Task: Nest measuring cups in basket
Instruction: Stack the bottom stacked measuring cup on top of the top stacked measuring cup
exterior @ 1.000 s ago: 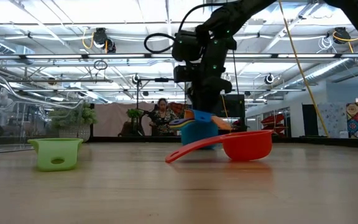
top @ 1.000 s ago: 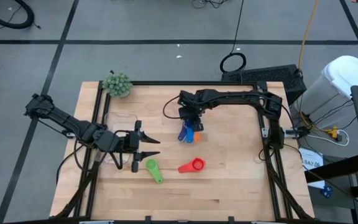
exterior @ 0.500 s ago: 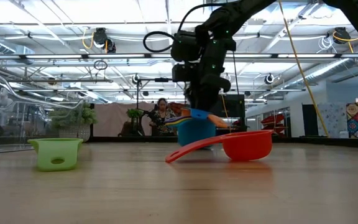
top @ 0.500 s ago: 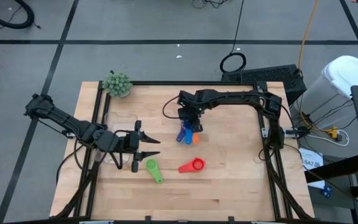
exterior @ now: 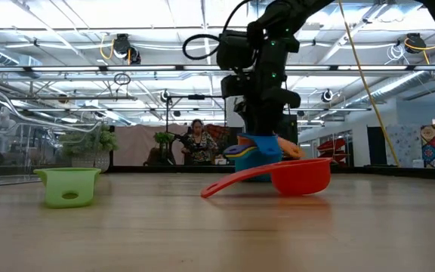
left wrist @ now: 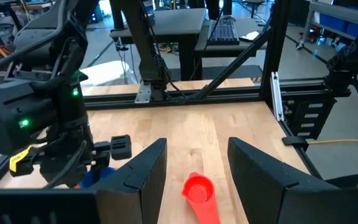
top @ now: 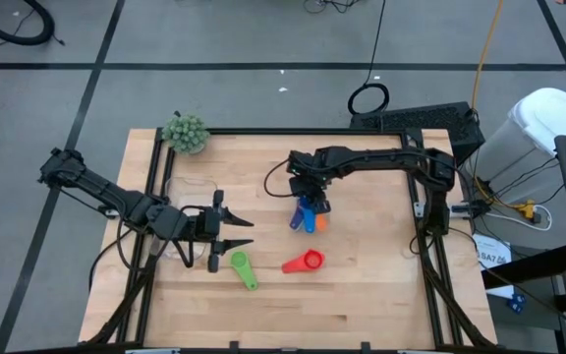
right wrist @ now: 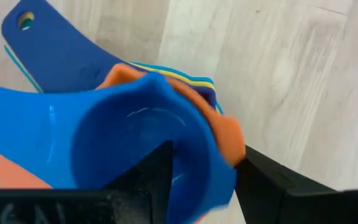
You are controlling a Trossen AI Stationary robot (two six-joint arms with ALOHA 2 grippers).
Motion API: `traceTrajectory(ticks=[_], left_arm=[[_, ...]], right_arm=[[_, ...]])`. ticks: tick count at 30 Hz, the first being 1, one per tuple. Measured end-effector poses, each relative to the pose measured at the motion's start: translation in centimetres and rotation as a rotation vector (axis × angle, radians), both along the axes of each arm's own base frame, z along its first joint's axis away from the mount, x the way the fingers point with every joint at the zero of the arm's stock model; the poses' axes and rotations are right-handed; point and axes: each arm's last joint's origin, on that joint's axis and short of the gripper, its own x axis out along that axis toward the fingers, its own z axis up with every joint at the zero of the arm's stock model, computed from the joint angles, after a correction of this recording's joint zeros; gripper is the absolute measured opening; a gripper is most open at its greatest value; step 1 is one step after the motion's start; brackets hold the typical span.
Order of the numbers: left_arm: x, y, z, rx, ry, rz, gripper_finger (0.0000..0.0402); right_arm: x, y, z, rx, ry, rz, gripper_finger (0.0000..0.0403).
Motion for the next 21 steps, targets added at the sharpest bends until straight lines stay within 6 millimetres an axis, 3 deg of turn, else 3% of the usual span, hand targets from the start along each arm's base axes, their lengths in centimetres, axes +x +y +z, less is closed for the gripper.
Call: traceTrajectory(ticks=[11, 21], left_arm=[[0.01, 0.00, 0.04, 0.001, -0.004, -0.001, 0.0172], [0.01, 0.00, 0.03, 0.005, -0.004, -0.001, 0.0172]], right_arm=[[0.27, 1.08, 0.21, -0.033, -0.004, 0.067, 0.0156], [0.18, 0.65, 0.33, -0.153, 0.025, 0.037, 0.0280]])
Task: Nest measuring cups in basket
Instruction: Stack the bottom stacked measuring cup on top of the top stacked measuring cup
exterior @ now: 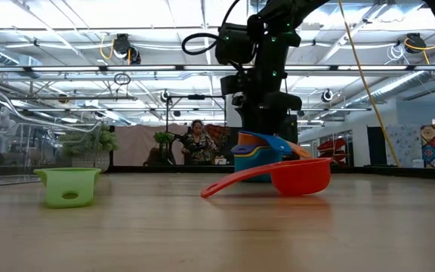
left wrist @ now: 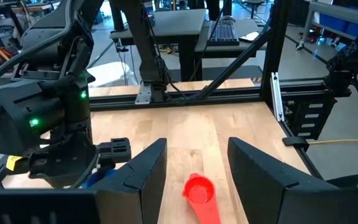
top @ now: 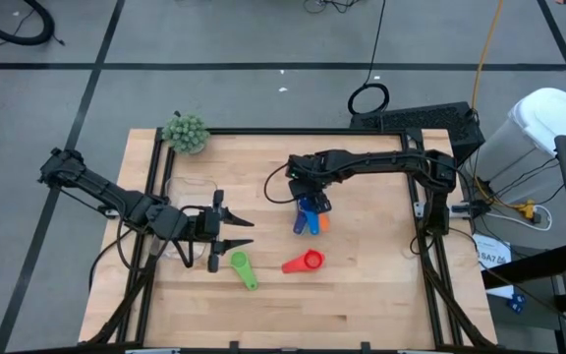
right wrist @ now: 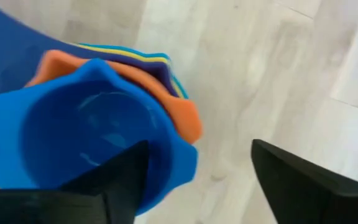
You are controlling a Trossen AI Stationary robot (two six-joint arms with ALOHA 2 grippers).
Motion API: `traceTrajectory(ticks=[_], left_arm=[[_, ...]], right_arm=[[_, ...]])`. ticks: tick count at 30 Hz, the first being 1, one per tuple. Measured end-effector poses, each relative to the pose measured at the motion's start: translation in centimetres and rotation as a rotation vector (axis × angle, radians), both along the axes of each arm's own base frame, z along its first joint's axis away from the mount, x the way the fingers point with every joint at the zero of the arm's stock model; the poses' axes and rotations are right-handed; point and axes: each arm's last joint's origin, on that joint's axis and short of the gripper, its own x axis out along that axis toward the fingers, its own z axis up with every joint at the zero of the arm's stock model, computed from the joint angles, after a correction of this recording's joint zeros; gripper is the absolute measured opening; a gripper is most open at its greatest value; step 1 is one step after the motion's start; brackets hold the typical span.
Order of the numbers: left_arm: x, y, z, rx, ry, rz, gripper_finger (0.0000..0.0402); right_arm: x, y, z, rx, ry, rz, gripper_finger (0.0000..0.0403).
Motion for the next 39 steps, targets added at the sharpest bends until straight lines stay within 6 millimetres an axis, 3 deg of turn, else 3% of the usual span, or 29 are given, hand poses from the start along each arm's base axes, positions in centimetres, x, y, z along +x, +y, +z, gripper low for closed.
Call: traceTrajectory(ticks=[4, 11, 19, 24, 39], left_arm=[[0.0, 0.0, 0.0, 0.000, 0.000, 0.000, 0.0172], [0.0, 0.0, 0.0, 0.000, 0.000, 0.000, 0.0172], [0.0, 0.0, -0.1, -0.003, 0.007, 0.001, 0.0172], [0.0, 0.0, -0.1, 0.011, 0.006, -0.002, 0.0172], [0.0, 0.0, 0.0, 0.014, 0.002, -0.002, 0.0172]], right_arm=[[0.1, 0.0, 0.1, -0.008, -0.015, -0.014, 0.0306], [0.2, 0.3, 0.6, -0.008, -0.046, -0.024, 0.0305], [-0.1, 0.8, -2.7, -0.004, -0.049, -0.008, 0.0305], [-0.5, 0.8, -3.0, 0.001, -0.034, -0.024, 0.0305], [-2.1, 1.3, 1.9, -0.061, -0.148, -0.076, 0.0304]])
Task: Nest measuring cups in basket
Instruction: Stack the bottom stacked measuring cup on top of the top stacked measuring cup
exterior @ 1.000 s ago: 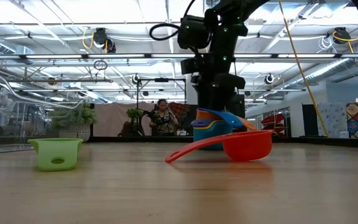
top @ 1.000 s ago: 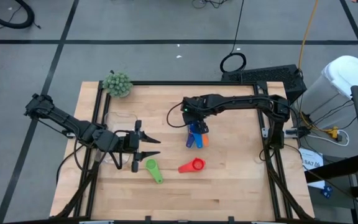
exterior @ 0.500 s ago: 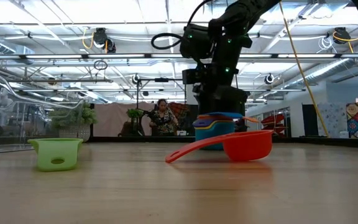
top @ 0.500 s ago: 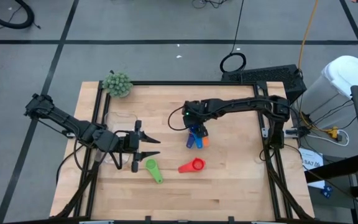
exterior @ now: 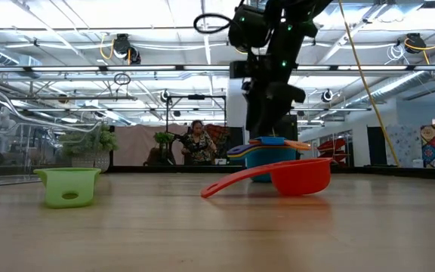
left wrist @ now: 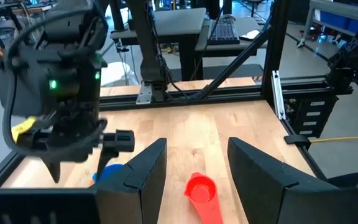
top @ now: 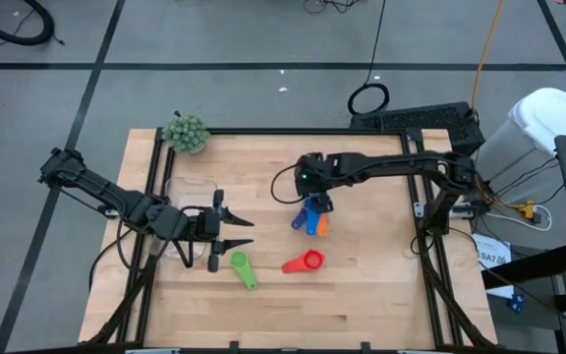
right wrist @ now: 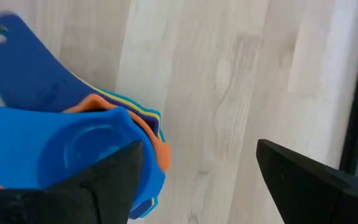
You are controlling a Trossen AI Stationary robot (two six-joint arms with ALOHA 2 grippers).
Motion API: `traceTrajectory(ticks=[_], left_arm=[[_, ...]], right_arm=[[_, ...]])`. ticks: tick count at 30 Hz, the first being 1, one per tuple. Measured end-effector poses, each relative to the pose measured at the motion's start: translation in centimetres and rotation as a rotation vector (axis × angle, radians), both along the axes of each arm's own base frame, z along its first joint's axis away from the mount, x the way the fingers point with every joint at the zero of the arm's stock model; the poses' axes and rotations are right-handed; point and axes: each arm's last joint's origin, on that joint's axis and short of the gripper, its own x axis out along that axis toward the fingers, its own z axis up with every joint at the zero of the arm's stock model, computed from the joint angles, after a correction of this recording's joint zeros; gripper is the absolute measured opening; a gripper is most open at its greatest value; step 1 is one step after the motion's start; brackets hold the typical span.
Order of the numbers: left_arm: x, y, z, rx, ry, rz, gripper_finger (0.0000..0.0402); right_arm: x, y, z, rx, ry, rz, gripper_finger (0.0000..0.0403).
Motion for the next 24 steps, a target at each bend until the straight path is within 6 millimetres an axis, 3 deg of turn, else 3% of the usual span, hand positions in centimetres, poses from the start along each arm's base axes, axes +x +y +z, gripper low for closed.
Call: traceTrajectory(ticks=[5, 11, 18, 24], left_arm=[[0.1, 0.4, -0.3, 0.013, 0.025, 0.029, 0.0172], [2.0, 1.9, -2.5, 0.007, 0.146, 0.161, 0.0172], [5.0, 4.3, -6.2, 0.023, 0.297, 0.296, 0.0172], [7.0, 7.2, -8.8, 0.053, 0.392, 0.402, 0.0172]], right_arm=[[-0.7, 0.1, 0.8, -0.004, 0.005, -0.055, 0.0304], [-2.1, 0.8, 1.4, 0.041, 0.073, -0.129, 0.0304], [-4.1, 3.5, 1.7, 0.087, 0.215, -0.186, 0.0304], [-6.0, 6.5, 1.0, 0.106, 0.214, -0.206, 0.0304]])
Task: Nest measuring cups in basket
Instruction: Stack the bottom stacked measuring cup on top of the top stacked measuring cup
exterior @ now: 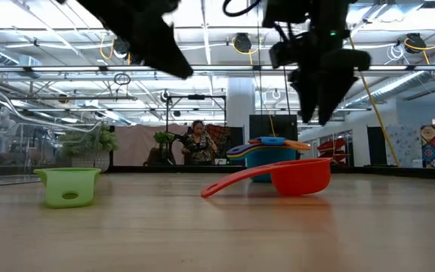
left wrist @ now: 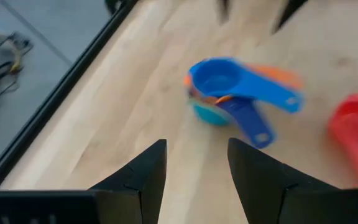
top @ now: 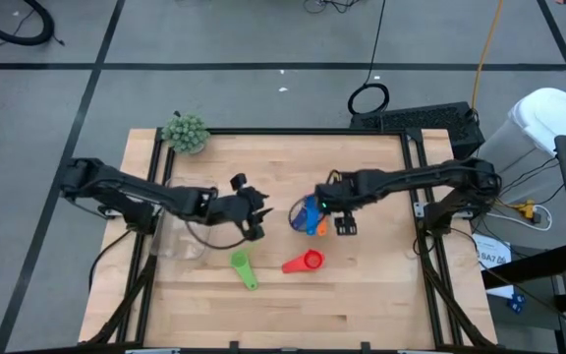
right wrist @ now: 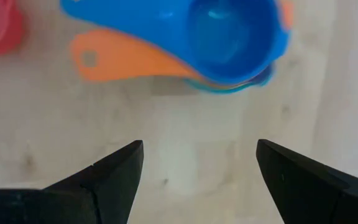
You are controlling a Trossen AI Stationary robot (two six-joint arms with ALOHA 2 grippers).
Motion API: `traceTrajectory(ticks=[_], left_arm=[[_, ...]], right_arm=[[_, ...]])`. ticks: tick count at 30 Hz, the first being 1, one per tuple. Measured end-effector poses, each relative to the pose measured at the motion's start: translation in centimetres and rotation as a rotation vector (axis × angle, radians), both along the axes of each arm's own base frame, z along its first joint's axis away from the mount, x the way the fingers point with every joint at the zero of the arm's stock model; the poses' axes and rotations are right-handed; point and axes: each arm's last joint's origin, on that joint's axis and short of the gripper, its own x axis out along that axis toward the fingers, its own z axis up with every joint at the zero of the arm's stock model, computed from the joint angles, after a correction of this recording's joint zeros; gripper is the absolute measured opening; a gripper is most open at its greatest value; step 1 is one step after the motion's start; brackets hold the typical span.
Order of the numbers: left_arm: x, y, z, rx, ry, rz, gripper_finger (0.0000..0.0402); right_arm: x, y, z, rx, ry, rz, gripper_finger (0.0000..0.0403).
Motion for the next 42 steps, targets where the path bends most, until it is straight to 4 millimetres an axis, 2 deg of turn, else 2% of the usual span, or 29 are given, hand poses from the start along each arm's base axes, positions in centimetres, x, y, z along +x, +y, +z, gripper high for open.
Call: traceTrajectory(ticks=[6, 8, 10, 13, 15, 18, 21, 23, 25, 29, 33, 42], left_arm=[[1.3, 2.6, -2.4, 0.006, 0.102, 0.026, 0.0170], [1.6, 3.1, -3.2, -0.006, 0.139, -0.004, 0.0153], [1.9, 3.4, -3.9, -0.010, 0.157, -0.015, 0.0117], [2.2, 3.6, -4.6, -0.033, 0.181, -0.042, 0.0036], [2.4, 3.7, -5.1, -0.043, 0.192, -0.063, 0.0012], [2.7, 3.8, -5.6, -0.058, 0.205, -0.089, 0.0005], [2.7, 4.0, -5.9, -0.079, 0.217, -0.112, 0.0004], [2.9, 4.2, -6.0, -0.077, 0.205, -0.115, 0.0003], [3.0, 4.4, -6.2, -0.079, 0.207, -0.111, 0.0003], [3.7, 4.9, -6.7, -0.102, 0.179, -0.136, 0.0002], [4.2, 5.3, -8.2, -0.120, 0.198, -0.143, 0.0003], [4.8, 5.5, -10.0, -0.162, 0.214, -0.175, 0.0002]], right_arm=[[-1.7, 1.5, -2.2, 0.018, -0.038, -0.062, 0.0304], [-1.9, 1.6, -2.9, 0.023, -0.048, -0.082, 0.0301], [-1.9, 1.8, -3.5, 0.028, -0.062, -0.086, 0.0290], [-1.8, 2.1, -4.1, 0.037, -0.110, -0.085, 0.0270], [-1.7, 2.2, -4.3, 0.052, -0.127, -0.084, 0.0254], [-1.5, 2.2, -4.5, 0.065, -0.162, -0.101, 0.0206], [-1.3, 2.2, -4.7, 0.072, -0.193, -0.117, 0.0120], [-1.2, 2.2, -4.9, 0.078, -0.212, -0.120, 0.0046], [-1.3, 2.4, -5.1, 0.081, -0.222, -0.124, 0.0015], [-1.0, 2.4, -5.1, 0.095, -0.259, -0.165, 0.0002], [-0.7, 2.4, -5.0, 0.104, -0.301, -0.180, 0.0001], [-0.7, 2.8, -5.0, 0.109, -0.293, -0.183, 0.0000]])
